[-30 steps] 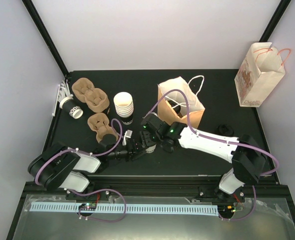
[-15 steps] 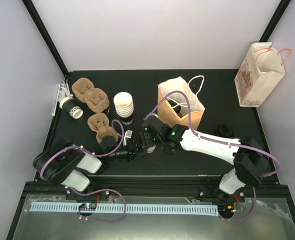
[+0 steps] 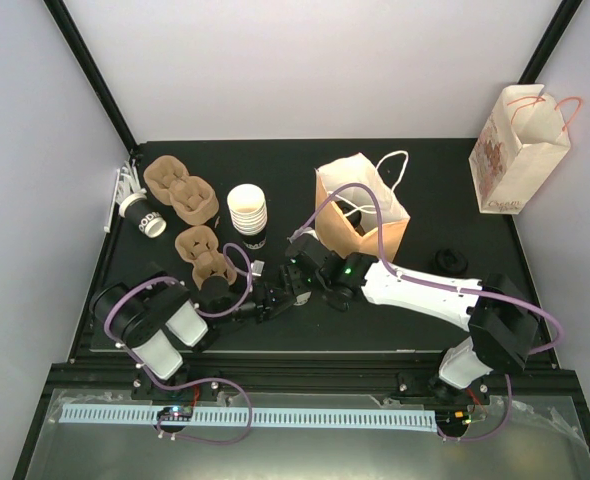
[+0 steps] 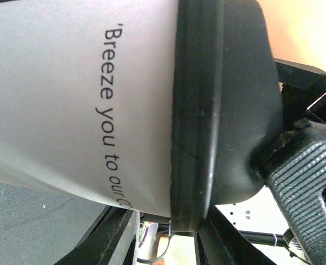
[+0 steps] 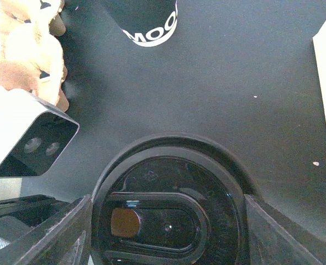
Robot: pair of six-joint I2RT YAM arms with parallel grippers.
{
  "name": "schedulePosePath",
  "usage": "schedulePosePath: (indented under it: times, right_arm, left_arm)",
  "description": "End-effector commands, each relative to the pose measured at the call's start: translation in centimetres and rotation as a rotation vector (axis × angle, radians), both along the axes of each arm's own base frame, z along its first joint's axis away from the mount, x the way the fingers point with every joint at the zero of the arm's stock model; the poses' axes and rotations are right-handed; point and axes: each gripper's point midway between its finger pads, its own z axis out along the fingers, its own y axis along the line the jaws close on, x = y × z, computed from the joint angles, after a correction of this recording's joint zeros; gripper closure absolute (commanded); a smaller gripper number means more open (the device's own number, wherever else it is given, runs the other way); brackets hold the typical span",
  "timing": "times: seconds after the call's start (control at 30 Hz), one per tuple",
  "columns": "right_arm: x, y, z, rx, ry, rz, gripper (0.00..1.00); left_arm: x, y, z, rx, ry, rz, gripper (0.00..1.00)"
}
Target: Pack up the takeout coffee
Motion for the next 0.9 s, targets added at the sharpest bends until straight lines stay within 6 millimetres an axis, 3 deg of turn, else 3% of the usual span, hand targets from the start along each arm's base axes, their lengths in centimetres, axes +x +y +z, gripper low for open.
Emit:
schedulePosePath:
  times: [0.0,0.2,0.47,0.63,0.73,0.87]
  right_arm:
    - [-5.9,-4.7,-9.6,-0.246,0.315,-0.003,0.41]
    - [-5.6,-4.9,-9.2,-0.258,0.301,-0.001,0.40]
    - [-4.9,-4.8,-8.4,-0.291,0.257,0.040,0.41]
    - [-4.0,-5.1,-7.7,-0.307,0.234,0.078,0.41]
    - [-4.0,-4.5,-7.0,-0.283,0.213,0.168,0.41]
    - [-4.8,-3.5,-6.0,-0.265,0.182,0.348,0.41]
  left_arm:
    - [-2.8,4.2,-10.5,0.328,0.347,0.116,0.83]
    - [-2.3,4.5,-10.0,0.389,0.304,0.118,0.83]
    - [-0.9,4.9,-6.3,0.476,0.157,0.112,0.69]
    - [-1.9,6.4,-5.6,0.526,0.154,0.113,0.63]
    - [-2.4,7.1,-5.1,0.529,0.147,0.120,0.62]
    - [-1.3,8.0,-2.9,0.521,0.050,0.177,0.60]
